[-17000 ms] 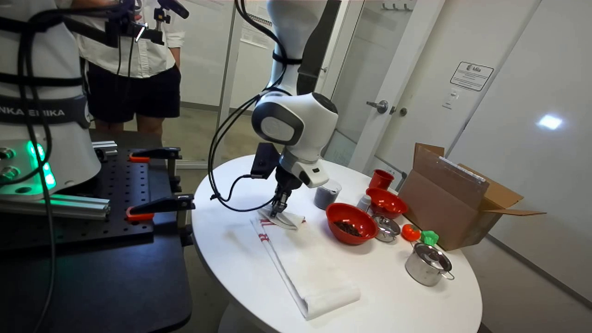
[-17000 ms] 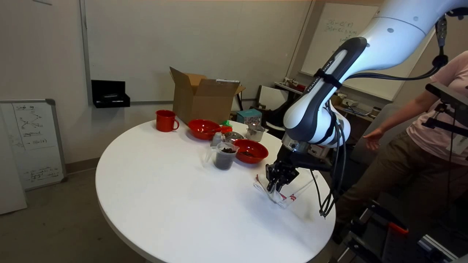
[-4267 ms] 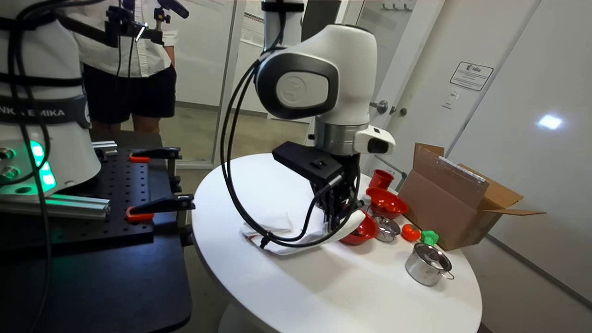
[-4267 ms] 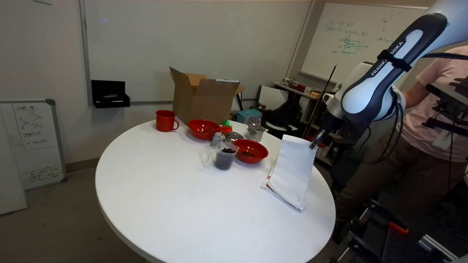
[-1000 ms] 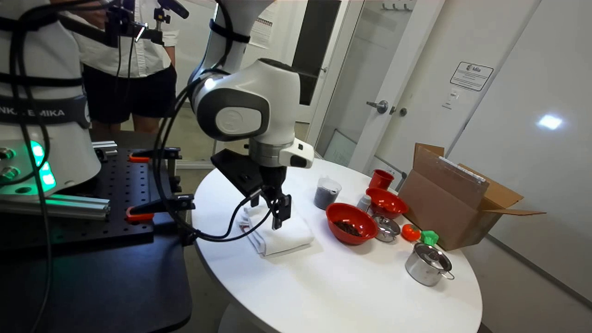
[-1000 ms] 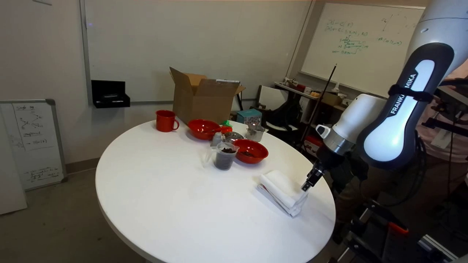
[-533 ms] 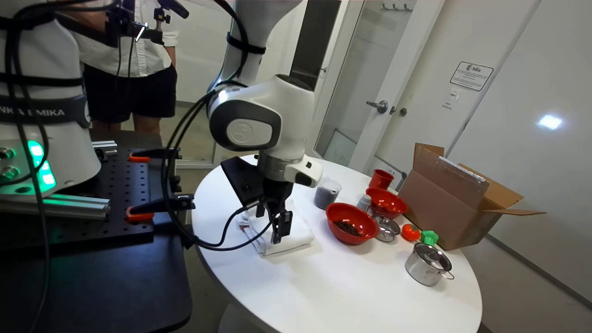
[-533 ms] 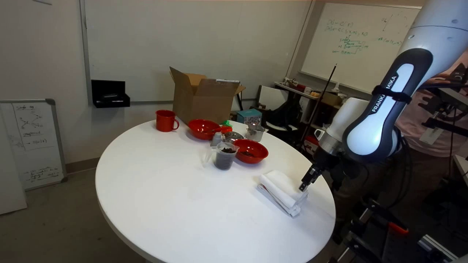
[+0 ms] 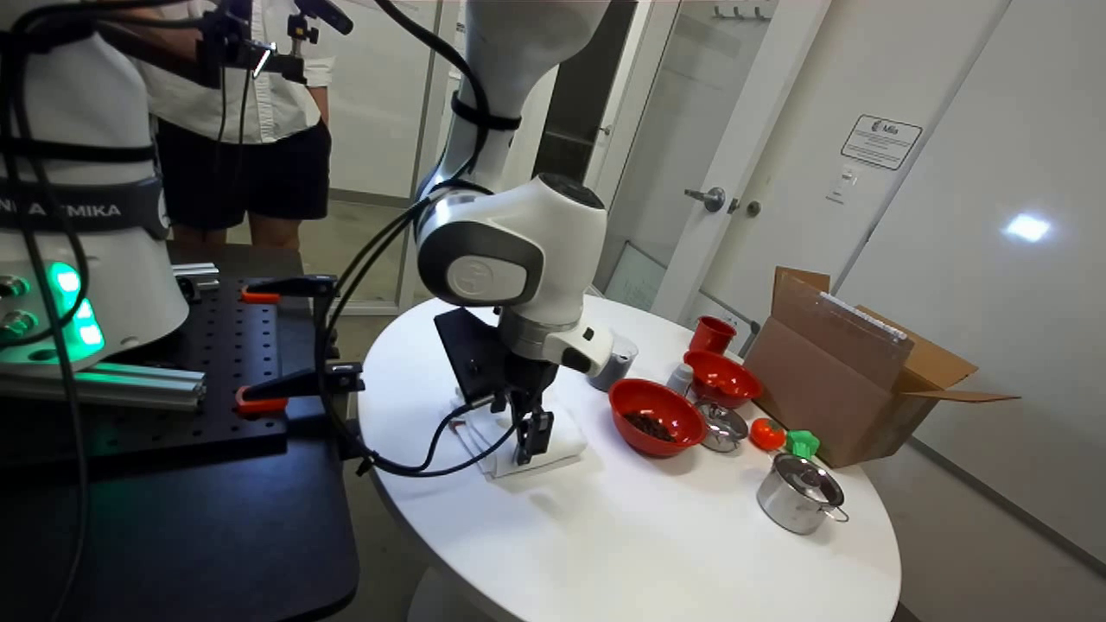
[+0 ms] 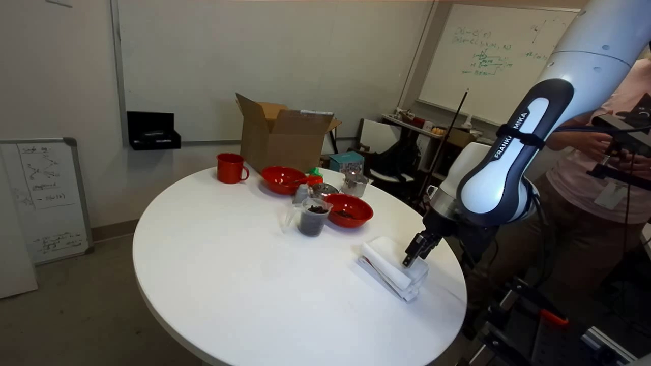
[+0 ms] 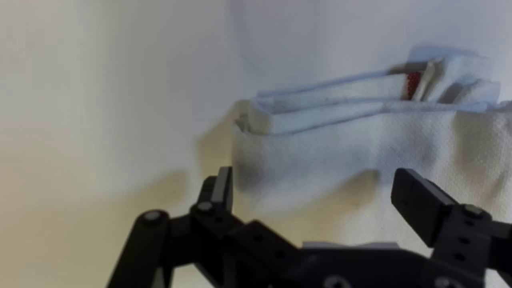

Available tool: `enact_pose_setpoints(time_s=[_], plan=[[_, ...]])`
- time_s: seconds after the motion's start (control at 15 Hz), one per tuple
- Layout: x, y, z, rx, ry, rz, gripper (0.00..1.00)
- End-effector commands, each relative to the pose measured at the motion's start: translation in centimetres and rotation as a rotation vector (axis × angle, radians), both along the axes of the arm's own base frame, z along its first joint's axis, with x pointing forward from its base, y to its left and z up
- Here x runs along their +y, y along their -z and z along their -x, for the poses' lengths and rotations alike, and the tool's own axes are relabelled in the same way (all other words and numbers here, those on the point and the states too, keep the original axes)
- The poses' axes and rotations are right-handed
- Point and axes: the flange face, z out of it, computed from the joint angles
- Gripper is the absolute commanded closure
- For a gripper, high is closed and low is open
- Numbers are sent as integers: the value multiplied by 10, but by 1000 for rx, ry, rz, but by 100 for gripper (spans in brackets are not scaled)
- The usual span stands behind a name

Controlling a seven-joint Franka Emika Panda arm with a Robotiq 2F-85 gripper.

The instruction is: Fold the towel in half then fold it in half again

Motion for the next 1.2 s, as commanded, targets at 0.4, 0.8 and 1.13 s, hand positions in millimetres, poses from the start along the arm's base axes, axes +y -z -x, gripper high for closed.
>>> enact_pose_setpoints(time_s=[0.4,0.8,1.13], plan=[[-10,26,10,46,55,-42,0],[-33,23,25,52,118,-36,0],[-41,19,25,47,132,-28,0]])
